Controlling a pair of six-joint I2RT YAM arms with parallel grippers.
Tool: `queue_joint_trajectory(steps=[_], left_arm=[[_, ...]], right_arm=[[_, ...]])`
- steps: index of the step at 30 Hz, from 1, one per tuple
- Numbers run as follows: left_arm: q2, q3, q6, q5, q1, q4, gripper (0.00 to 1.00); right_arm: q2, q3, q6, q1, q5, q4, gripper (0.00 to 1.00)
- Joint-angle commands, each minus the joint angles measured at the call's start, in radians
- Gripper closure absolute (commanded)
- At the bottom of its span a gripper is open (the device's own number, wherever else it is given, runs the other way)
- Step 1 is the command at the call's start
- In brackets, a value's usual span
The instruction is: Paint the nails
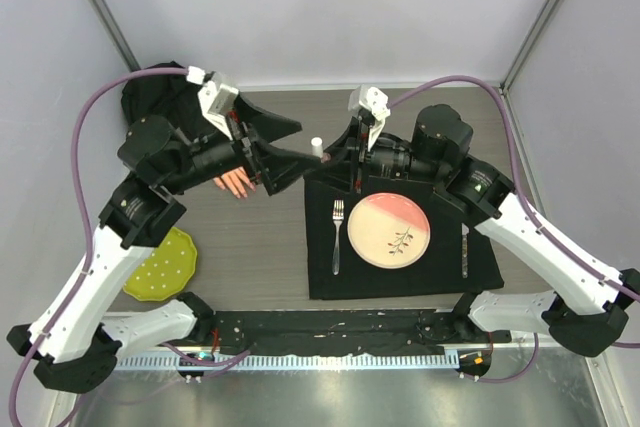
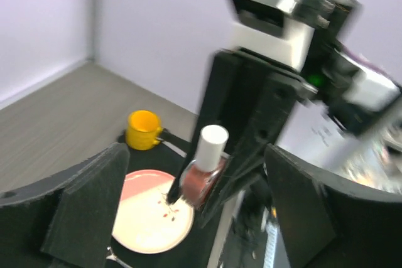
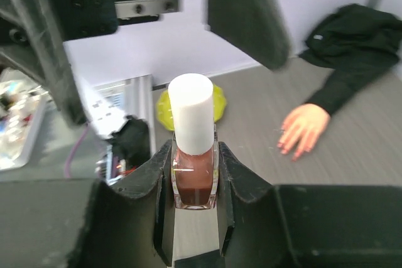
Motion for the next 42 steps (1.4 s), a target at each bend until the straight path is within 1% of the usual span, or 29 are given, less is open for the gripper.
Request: queue_joint_trajectory(steps=[1, 2, 3, 6, 9, 11, 12, 15, 17, 19, 22, 26, 28, 30, 31, 32, 33, 34, 35, 36, 37, 38, 39, 40, 41, 42], left_arm=[[-0.04, -0.011, -0.079, -0.446, 0.004, -0.027, 0.14], [-0.035, -0.005, -0.093, -0.456, 0.002, -0.027, 0.17], [-0.031, 0.0, -0.102, -0.456, 0.002, -0.027, 0.19], [-0.003, 0.023, -0.122, -0.444, -0.005, -0.018, 0.18], [0.022, 0.05, -0.101, -0.496, -0.063, -0.027, 0.21], [0.045, 0.07, -0.068, -0.549, -0.099, -0.039, 0.24], [0.055, 0.079, -0.039, -0.586, -0.135, -0.056, 0.25], [0.086, 0.102, -0.002, -0.647, -0.188, -0.07, 0.28], [0.098, 0.109, 0.031, -0.696, -0.208, -0.069, 0.32], [0.108, 0.115, 0.05, -0.712, -0.225, -0.07, 0.36], [0.127, 0.125, 0.059, -0.732, -0.244, -0.069, 0.37], [0.157, 0.138, 0.071, -0.744, -0.26, -0.07, 0.45], [0.17, 0.148, 0.071, -0.735, -0.264, -0.076, 0.52], [0.178, 0.152, 0.074, -0.729, -0.266, -0.084, 0.62], [0.177, 0.153, 0.076, -0.723, -0.268, -0.084, 0.84], [0.178, 0.152, 0.079, -0.711, -0.266, -0.085, 0.91], [0.177, 0.152, 0.082, -0.688, -0.268, -0.081, 0.96], [0.18, 0.153, 0.094, -0.587, -0.264, -0.079, 1.0], [0.19, 0.159, 0.11, -0.483, -0.249, -0.095, 1.0], [0.207, 0.209, 0.122, -0.35, -0.226, -0.122, 1.0], [0.27, 0.249, 0.117, -0.051, -0.196, -0.163, 1.0], [0.293, 0.28, 0.107, 0.033, -0.153, -0.215, 1.0], [0.307, 0.296, 0.099, 0.132, -0.136, -0.214, 1.0], [0.319, 0.29, 0.108, 0.347, -0.12, -0.199, 1.0], [0.328, 0.279, 0.111, 0.474, -0.094, -0.153, 1.0], [0.333, 0.233, 0.102, 0.606, -0.085, -0.103, 1.0]], right_arm=[[0.001, 0.051, -0.041, 0.003, 0.224, -0.009, 0.99], [0.004, 0.052, -0.041, 0.003, 0.253, -0.009, 0.99], [0.012, 0.054, -0.041, 0.003, 0.293, -0.008, 0.99], [0.023, 0.069, -0.04, 0.005, 0.344, -0.02, 0.99], [0.032, 0.075, -0.035, 0.009, 0.387, -0.024, 0.99], [0.036, 0.078, -0.029, 0.012, 0.399, -0.018, 0.99], [0.039, 0.08, -0.027, 0.012, 0.401, -0.018, 0.99], [0.05, 0.087, -0.027, 0.015, 0.401, -0.021, 0.99], [0.052, 0.089, -0.027, 0.015, 0.398, -0.021, 0.99], [0.052, 0.089, -0.027, 0.018, 0.399, -0.021, 0.99], [0.052, 0.087, -0.029, 0.02, 0.401, -0.023, 0.99], [0.05, 0.087, -0.029, 0.023, 0.398, -0.02, 0.99], [0.05, 0.089, -0.029, 0.026, 0.395, -0.02, 0.99], [0.046, 0.089, -0.029, 0.026, 0.382, -0.02, 0.99], [0.046, 0.089, -0.029, 0.026, 0.376, -0.02, 0.99], [0.043, 0.089, -0.029, 0.025, 0.366, -0.017, 0.99], [0.039, 0.083, -0.029, 0.026, 0.352, -0.015, 0.99], [0.033, 0.081, -0.027, 0.026, 0.312, -0.008, 0.99], [0.03, 0.078, -0.027, 0.026, 0.29, -0.005, 0.99], [0.026, 0.074, -0.026, 0.028, 0.26, 0.0, 0.99], [0.018, 0.072, -0.029, 0.026, 0.165, 0.005, 0.99], [0.015, 0.071, -0.026, 0.026, 0.108, 0.008, 0.99], [0.01, 0.065, -0.021, 0.026, 0.035, 0.024, 0.99], [0.009, 0.061, 0.006, 0.026, -0.097, 0.037, 0.99], [0.004, 0.057, 0.025, 0.026, -0.183, 0.057, 0.99], [0.004, 0.043, 0.054, 0.029, -0.255, 0.11, 0.99]])
